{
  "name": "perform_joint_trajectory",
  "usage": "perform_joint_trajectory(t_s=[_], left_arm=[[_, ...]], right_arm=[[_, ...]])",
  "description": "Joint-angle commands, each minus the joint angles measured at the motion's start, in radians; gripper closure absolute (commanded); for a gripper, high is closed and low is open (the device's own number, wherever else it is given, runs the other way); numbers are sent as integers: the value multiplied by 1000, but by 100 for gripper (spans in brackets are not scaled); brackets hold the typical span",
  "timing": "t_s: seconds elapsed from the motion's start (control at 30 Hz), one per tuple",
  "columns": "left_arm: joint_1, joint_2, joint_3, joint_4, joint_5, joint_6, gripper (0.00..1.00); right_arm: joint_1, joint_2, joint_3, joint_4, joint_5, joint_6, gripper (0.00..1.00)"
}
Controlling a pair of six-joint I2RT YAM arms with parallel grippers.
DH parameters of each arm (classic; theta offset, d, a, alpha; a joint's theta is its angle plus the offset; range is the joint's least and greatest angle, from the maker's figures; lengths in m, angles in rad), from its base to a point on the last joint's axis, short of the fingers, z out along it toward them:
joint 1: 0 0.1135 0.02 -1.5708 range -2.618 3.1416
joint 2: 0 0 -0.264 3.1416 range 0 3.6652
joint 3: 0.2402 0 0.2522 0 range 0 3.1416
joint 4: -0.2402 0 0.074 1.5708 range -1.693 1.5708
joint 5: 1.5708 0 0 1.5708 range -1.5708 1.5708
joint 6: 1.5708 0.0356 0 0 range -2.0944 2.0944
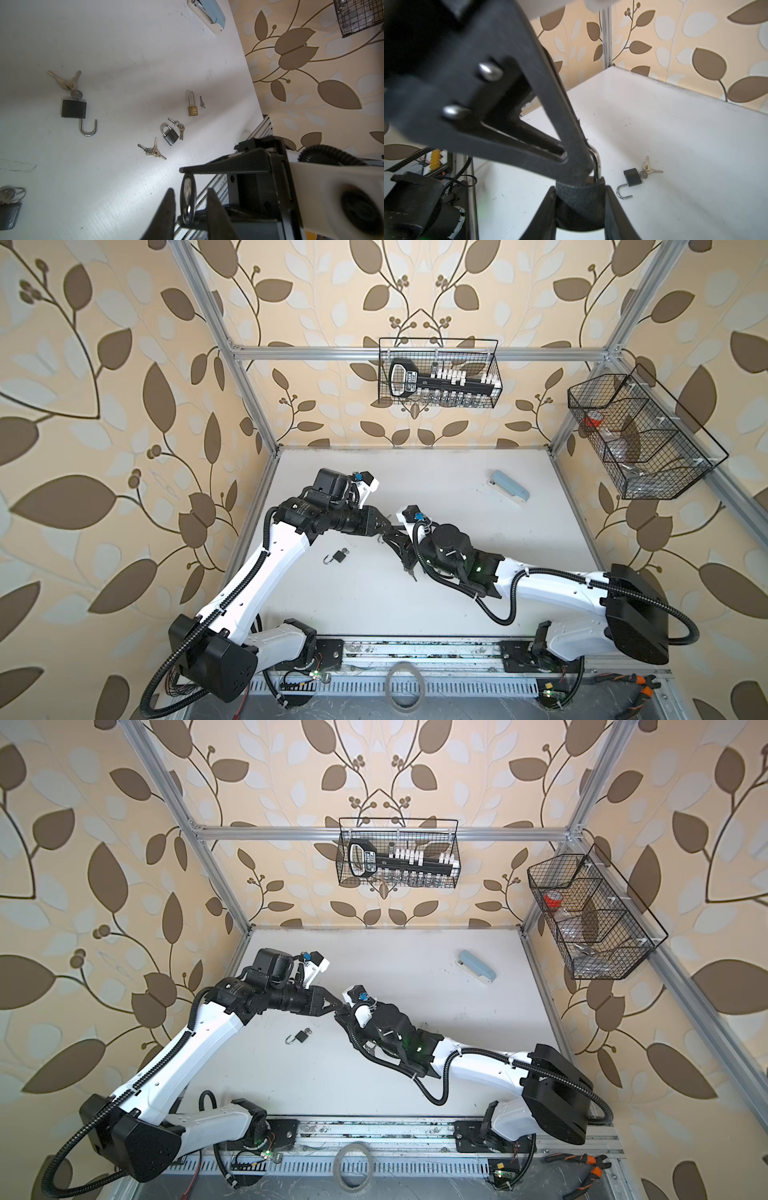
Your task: Lock with the key
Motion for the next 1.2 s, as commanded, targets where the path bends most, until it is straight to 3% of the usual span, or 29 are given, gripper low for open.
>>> perform_joint_trajectory(t_s=[0.0, 0.13, 0.27, 0.4, 0.6, 1.1, 1.17], left_arm=[[1, -62, -7, 62, -83, -40, 1], [46, -109, -39, 91, -223, -97, 1], [257, -105, -96, 128, -151, -201, 1], [427, -124, -171, 182, -77, -270, 1], [442, -175, -194, 142, -164, -240, 1], [443, -171, -217, 154, -174, -243, 1], [443, -167, -219, 158, -172, -243, 1]], right_arm=[[15, -13, 18, -114, 150, 126, 94], [76, 6, -20, -213, 227, 322, 100], [165, 116, 16, -297, 246, 493, 100], [200, 256, 83, -353, 245, 542, 100], [194, 391, 175, -416, 257, 563, 100], [135, 498, 222, -454, 247, 590, 100], [135, 501, 217, -455, 251, 594, 94]])
